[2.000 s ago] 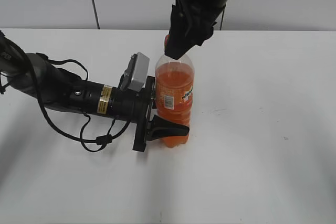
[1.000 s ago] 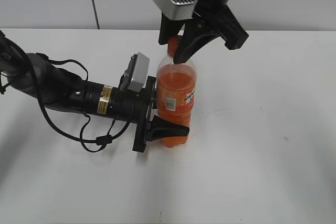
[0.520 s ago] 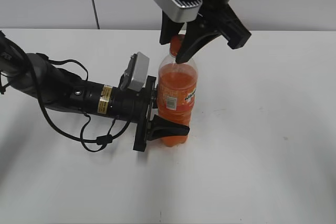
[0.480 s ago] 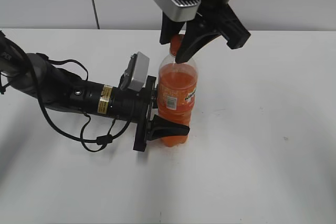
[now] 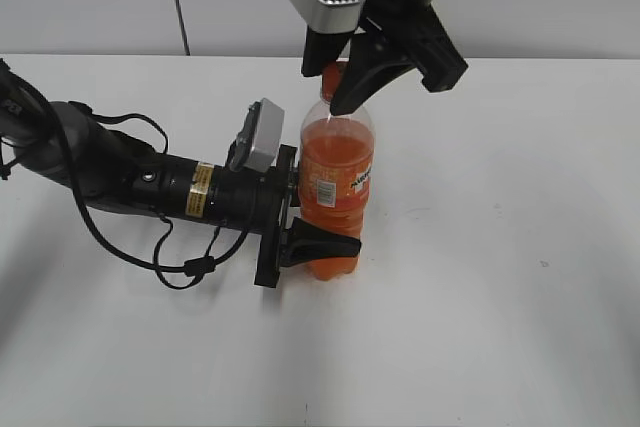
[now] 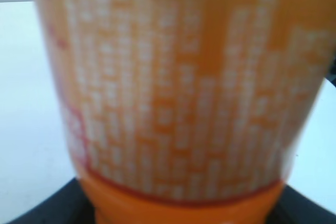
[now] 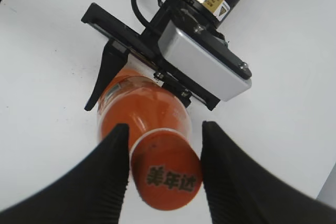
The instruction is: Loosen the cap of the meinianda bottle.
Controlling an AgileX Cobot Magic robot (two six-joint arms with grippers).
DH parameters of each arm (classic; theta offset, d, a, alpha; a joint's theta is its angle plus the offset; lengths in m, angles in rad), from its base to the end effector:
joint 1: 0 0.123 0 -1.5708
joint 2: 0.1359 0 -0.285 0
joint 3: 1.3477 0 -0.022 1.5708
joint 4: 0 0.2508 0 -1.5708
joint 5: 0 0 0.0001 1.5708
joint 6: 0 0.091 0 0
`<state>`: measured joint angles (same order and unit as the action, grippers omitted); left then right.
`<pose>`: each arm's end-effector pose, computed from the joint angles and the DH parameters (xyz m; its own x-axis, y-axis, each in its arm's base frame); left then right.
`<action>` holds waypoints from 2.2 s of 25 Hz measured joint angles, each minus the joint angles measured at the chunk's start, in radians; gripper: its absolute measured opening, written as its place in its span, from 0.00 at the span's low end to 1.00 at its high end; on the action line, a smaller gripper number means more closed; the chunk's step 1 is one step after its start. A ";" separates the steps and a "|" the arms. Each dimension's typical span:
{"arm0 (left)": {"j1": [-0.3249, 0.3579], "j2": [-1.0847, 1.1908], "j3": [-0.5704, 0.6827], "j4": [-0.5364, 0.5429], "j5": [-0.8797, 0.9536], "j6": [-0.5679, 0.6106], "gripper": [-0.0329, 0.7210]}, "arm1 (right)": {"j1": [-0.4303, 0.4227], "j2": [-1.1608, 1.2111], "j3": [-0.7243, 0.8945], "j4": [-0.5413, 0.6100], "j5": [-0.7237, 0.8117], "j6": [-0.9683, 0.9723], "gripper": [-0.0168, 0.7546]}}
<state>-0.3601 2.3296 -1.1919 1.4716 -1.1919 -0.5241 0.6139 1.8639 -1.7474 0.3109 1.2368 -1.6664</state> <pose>0.3355 -0.2162 0.0695 0.0389 0.2729 -0.9613 0.9961 -0.0866 0.0158 0.3095 0.2503 0.3141 0.6186 -0.7352 -0.2772 -0.7817 -0.5399 -0.3122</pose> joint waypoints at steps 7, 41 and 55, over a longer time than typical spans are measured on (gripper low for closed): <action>0.000 0.000 0.000 -0.002 0.003 -0.007 0.58 | 0.000 0.000 -0.007 0.009 -0.007 0.048 0.48; 0.000 0.000 0.000 -0.003 0.006 -0.031 0.58 | 0.000 0.000 -0.171 -0.114 -0.007 1.942 0.59; 0.000 0.000 0.000 -0.005 0.006 -0.044 0.58 | 0.000 0.000 -0.027 -0.095 -0.007 2.035 0.59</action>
<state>-0.3601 2.3296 -1.1919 1.4666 -1.1860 -0.5682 0.6139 1.8639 -1.7748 0.2159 1.2300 0.3684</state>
